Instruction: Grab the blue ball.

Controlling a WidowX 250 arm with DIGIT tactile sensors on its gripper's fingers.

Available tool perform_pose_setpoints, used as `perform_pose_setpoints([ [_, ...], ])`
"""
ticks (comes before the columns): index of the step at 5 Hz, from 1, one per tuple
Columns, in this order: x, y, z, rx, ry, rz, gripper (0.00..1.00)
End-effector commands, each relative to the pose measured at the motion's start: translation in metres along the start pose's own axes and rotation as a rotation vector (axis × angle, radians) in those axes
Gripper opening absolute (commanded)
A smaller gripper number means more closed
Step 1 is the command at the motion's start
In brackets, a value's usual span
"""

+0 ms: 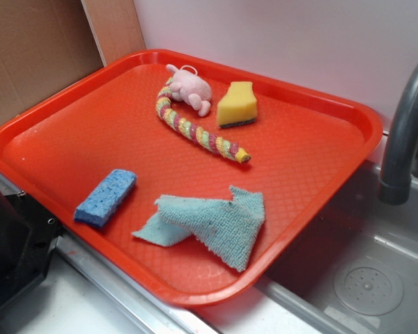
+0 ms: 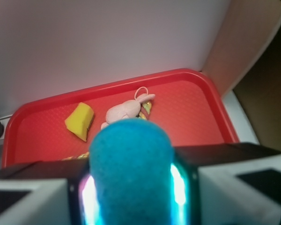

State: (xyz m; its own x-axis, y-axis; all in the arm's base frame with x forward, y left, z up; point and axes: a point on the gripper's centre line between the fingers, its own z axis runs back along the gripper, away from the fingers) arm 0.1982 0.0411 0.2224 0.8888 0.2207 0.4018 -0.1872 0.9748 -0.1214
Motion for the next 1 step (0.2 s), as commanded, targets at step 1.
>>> perform_pose_setpoints([
  [1,-0.0044,0.0186,0.0084,0.043,0.096,0.242,0.00],
])
